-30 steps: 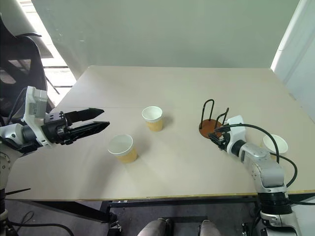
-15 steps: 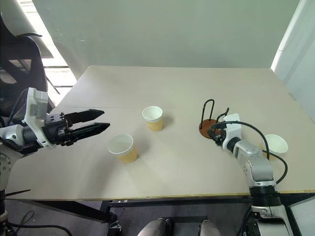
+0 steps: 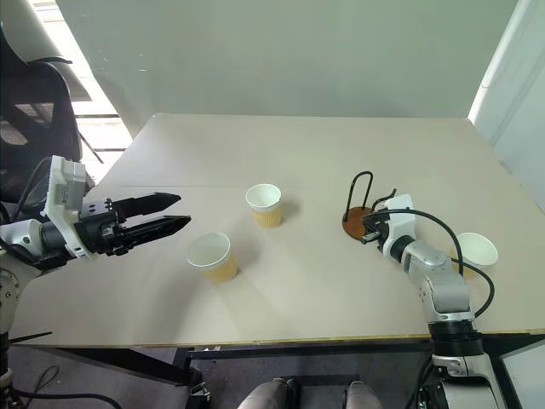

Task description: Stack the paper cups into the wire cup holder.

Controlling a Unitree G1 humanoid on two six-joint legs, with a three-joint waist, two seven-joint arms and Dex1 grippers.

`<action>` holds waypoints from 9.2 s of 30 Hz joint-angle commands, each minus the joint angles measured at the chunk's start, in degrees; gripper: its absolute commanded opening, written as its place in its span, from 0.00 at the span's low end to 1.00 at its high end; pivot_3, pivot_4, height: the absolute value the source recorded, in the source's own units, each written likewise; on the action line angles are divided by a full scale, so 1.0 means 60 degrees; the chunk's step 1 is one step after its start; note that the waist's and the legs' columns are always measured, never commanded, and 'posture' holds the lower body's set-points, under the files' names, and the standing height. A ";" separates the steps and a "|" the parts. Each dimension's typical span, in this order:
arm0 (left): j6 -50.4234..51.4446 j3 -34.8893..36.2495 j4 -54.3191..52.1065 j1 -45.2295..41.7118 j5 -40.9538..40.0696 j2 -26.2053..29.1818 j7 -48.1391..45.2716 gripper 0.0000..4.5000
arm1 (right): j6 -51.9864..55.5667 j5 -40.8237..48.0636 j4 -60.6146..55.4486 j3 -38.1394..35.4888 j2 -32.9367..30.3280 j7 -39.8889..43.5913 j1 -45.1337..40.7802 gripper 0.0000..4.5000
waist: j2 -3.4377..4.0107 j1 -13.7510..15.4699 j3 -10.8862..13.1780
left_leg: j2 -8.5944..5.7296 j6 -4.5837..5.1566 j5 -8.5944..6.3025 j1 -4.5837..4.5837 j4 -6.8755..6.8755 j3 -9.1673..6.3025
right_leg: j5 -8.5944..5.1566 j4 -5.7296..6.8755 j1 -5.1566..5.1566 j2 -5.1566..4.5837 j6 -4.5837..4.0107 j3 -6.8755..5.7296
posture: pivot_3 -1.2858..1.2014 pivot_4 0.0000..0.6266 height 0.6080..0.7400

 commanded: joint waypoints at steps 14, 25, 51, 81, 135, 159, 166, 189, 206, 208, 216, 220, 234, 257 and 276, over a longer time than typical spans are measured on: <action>-0.0249 0.0166 0.0198 -0.0321 0.0131 0.0501 -0.0367 0.72 | 0.0580 0.2666 -0.4149 0.0641 -0.2302 0.4642 0.2496 0.01 | -0.0005 -0.0007 0.0001 | 0.0002 -0.0006 0.0001 -0.0012 0.0000 0.0004 | -0.0016 -0.0017 0.0003 0.0004 0.0017 -0.0003 | 0.52 0.24 1.00; -0.0185 0.0151 0.0288 -0.0456 0.0234 0.0608 -0.0532 0.72 | -0.0577 0.2073 -0.3815 0.1154 -0.2544 0.5265 0.2762 0.01 | -0.0010 -0.0012 0.0000 | 0.0001 -0.0003 0.0002 -0.0009 -0.0001 0.0003 | -0.0012 -0.0017 0.0004 0.0005 0.0009 0.0008 | 0.52 0.24 1.00; -0.0159 -0.0006 0.0442 -0.0769 0.0339 0.0679 -0.0645 0.72 | -0.3303 0.0485 -0.2256 0.1942 -0.2509 0.5855 0.2292 0.01 | -0.0011 -0.0020 -0.0001 | 0.0001 -0.0003 0.0002 -0.0008 0.0000 0.0002 | -0.0013 -0.0018 0.0005 0.0004 0.0010 0.0008 | 0.52 0.24 1.00; -0.0452 -0.0223 0.0979 -0.1133 0.0667 0.0725 -0.0967 0.72 | -0.0699 0.1808 -0.3613 -0.0309 -0.5852 0.6984 0.2200 0.67 | -0.0036 0.0002 -0.0004 | 0.0001 -0.0004 0.0002 -0.0015 -0.0004 0.0004 | -0.0027 -0.0024 0.0009 0.0003 0.0007 0.0009 | 0.52 0.24 1.00; -0.1084 -0.1561 0.2093 -0.2723 0.1347 -0.0037 -0.1425 0.72 | -0.1445 0.0161 -0.0108 -0.2497 -0.9685 0.8057 0.1878 0.67 | -0.0038 0.0027 0.0002 | -0.0003 0.0030 -0.0015 -0.0019 0.0006 0.0007 | -0.0072 -0.0024 0.0036 -0.0001 0.0136 0.0010 | 0.52 0.24 1.00; -0.0845 -0.1287 0.1790 -0.2449 0.1324 0.0021 -0.1374 0.72 | -0.1632 -0.0413 0.0615 -0.1025 -0.9048 0.8017 0.1814 0.67 | -0.0038 0.0023 0.0002 | -0.0004 0.0044 -0.0006 -0.0009 0.0023 0.0008 | -0.0065 -0.0020 0.0054 -0.0001 0.0182 0.0011 | 0.52 0.24 1.00; -0.0792 -0.1189 0.1656 -0.2312 0.1283 -0.0001 -0.1303 0.72 | -0.1652 -0.0678 0.0831 -0.0363 -0.8757 0.7985 0.1348 0.67 | -0.0038 0.0023 0.0002 | -0.0004 0.0049 -0.0002 -0.0005 0.0025 0.0008 | -0.0042 -0.0022 0.0058 -0.0001 0.0155 0.0011 | 0.52 0.24 1.00; -0.0577 -0.0914 0.1157 -0.1845 0.1097 0.0125 -0.1059 0.72 | -0.1913 -0.1832 0.1761 0.0859 -0.7741 0.7746 0.0559 0.67 | -0.0038 0.0019 0.0002 | -0.0003 0.0051 0.0004 0.0002 0.0025 0.0008 | -0.0025 -0.0021 0.0059 -0.0002 0.0133 0.0010 | 0.52 0.24 1.00; -0.0475 -0.0744 0.0861 -0.1576 0.0925 0.0189 -0.0846 0.72 | -0.2244 -0.2276 0.2349 0.1123 -0.7539 0.7798 0.0167 0.01 | -0.0038 0.0022 0.0002 | -0.0003 0.0050 0.0004 0.0002 0.0023 0.0008 | -0.0018 -0.0024 0.0058 -0.0004 0.0121 0.0010 | 0.52 0.24 1.00; -0.0482 -0.0744 0.0862 -0.1571 0.0920 0.0195 -0.0843 0.72 | -0.2252 -0.2281 0.2358 0.1125 -0.7538 0.7793 0.0157 0.01 | -0.0038 0.0022 0.0002 | -0.0003 0.0050 0.0003 0.0002 0.0023 0.0007 | -0.0018 -0.0024 0.0058 -0.0005 0.0120 0.0010 | 0.52 0.24 1.00; -0.0512 -0.0713 0.0898 -0.1553 0.0901 0.0323 -0.0930 0.72 | -0.1965 -0.1845 0.1440 0.0782 -0.7845 0.8196 0.0072 0.01 | -0.0034 0.0020 0.0004 | -0.0003 0.0048 0.0002 0.0002 0.0020 0.0008 | -0.0018 -0.0025 0.0055 -0.0005 0.0116 0.0010 | 0.52 0.24 1.00; -0.0575 -0.0656 0.0987 -0.1436 0.0932 0.0560 -0.1159 0.72 | -0.1503 -0.1128 0.0269 0.0292 -0.8205 0.8739 -0.0341 0.01 | -0.0020 0.0008 0.0013 | -0.0003 0.0046 0.0001 -0.0006 0.0011 0.0013 | -0.0025 -0.0025 0.0040 -0.0005 0.0105 0.0010 | 0.52 0.24 1.00; -0.0589 -0.0709 0.0666 -0.1089 0.0838 0.0453 -0.1225 0.72 | 0.0971 0.2248 -0.3245 0.0482 -0.6848 0.9237 -0.3227 0.01 | -0.0021 -0.0031 0.0012 | -0.0003 0.0035 -0.0002 -0.0012 -0.0003 0.0010 | -0.0062 -0.0024 0.0021 0.0000 0.0070 0.0005 | 0.52 0.24 1.00; 0.0262 -0.0478 -0.0688 -0.0215 -0.0570 0.0598 -0.1593 0.72 | 0.1499 0.1684 -0.3913 0.3011 -0.4618 0.8007 -0.4352 0.01 | -0.0022 -0.0033 0.0012 | -0.0001 0.0021 0.0027 -0.0009 -0.0004 0.0004 | -0.0039 -0.0001 -0.0003 0.0004 0.0026 0.0002 | 0.52 0.24 1.00; 0.0312 -0.0624 -0.0728 -0.0131 -0.0476 0.0696 -0.1790 0.72 | 0.1071 0.0906 -0.3998 0.3598 -0.4797 0.8322 -0.4007 0.01 | -0.0022 -0.0041 0.0012 | 0.0001 0.0019 0.0024 -0.0011 -0.0008 0.0007 | -0.0035 0.0000 -0.0010 0.0003 0.0007 0.0004 | 0.52 0.24 1.00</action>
